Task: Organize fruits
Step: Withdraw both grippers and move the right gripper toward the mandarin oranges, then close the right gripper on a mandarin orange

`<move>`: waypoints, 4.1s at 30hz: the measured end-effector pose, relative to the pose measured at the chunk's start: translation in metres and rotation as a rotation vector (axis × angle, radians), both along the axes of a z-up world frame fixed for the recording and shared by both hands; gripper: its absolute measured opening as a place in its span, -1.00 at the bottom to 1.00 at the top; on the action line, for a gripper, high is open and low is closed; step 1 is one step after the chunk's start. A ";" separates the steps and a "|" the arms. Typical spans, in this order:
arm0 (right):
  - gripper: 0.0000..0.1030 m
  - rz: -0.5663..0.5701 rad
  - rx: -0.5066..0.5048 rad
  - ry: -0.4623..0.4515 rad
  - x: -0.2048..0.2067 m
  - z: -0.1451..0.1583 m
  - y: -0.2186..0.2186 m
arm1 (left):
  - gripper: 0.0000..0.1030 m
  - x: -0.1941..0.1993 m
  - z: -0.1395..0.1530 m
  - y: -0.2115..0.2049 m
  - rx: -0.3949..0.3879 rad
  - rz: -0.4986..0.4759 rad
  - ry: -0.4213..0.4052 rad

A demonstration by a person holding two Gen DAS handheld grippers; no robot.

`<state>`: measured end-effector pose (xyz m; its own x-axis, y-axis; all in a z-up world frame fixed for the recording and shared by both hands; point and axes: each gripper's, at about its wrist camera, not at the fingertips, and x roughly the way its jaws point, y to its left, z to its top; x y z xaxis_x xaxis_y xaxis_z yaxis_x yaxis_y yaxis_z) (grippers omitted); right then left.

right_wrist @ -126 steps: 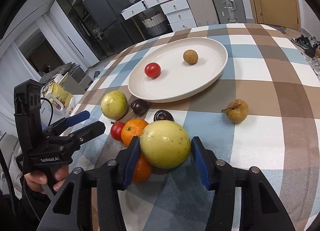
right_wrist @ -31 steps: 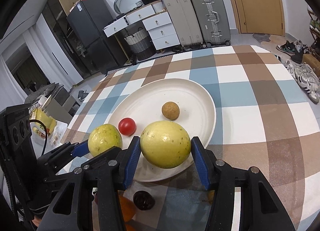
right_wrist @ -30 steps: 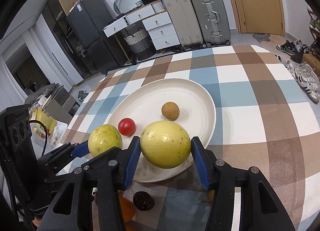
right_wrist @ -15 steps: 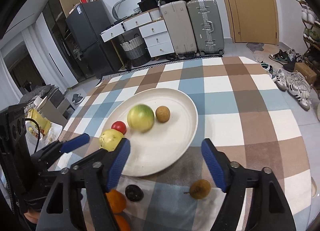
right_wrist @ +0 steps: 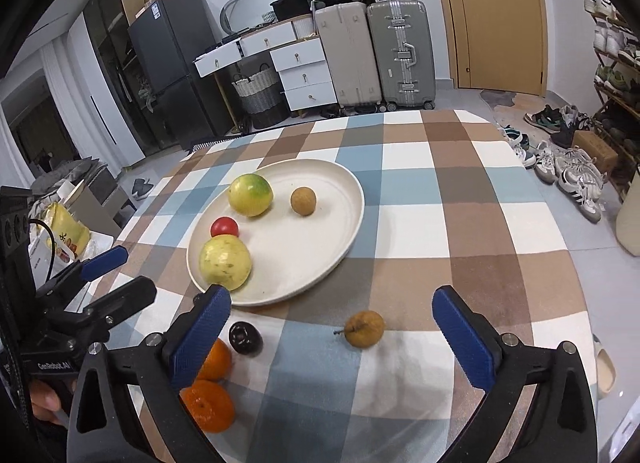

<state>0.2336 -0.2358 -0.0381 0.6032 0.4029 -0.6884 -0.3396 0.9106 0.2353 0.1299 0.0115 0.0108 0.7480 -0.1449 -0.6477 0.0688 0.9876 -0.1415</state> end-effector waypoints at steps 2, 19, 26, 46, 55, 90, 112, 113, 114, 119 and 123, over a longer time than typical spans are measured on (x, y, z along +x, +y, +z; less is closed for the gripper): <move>0.99 0.010 0.000 0.002 -0.004 0.000 -0.003 | 0.98 -0.004 0.001 0.004 0.003 0.008 0.001; 0.99 0.011 -0.056 0.062 -0.028 -0.015 -0.014 | 0.98 -0.026 -0.010 0.009 0.027 0.019 0.051; 0.99 0.050 -0.056 0.081 -0.040 -0.023 -0.006 | 0.98 -0.030 -0.021 0.009 0.032 0.010 0.082; 0.99 0.189 -0.061 0.118 -0.069 -0.038 0.041 | 0.98 -0.043 -0.036 0.011 0.036 0.021 0.136; 0.99 0.234 -0.071 0.131 -0.069 -0.046 0.055 | 0.98 -0.045 -0.038 0.015 0.026 0.035 0.152; 0.48 0.296 -0.163 0.069 -0.078 -0.051 0.076 | 0.98 -0.044 -0.049 0.019 0.002 0.037 0.181; -0.22 0.319 -0.046 0.046 -0.080 -0.038 0.059 | 0.98 -0.023 -0.064 0.003 0.024 0.021 0.234; -0.25 0.316 -0.041 0.041 -0.080 -0.037 0.057 | 0.97 -0.022 -0.065 0.002 0.022 0.019 0.235; -0.29 0.312 -0.037 0.037 -0.081 -0.035 0.056 | 0.97 -0.021 -0.065 0.002 0.021 0.016 0.235; -0.30 0.308 -0.037 0.047 -0.078 -0.034 0.051 | 0.97 -0.015 -0.067 -0.001 0.022 0.010 0.240; -0.30 0.319 -0.044 0.057 -0.077 -0.038 0.053 | 0.96 -0.011 -0.067 -0.001 0.008 -0.001 0.232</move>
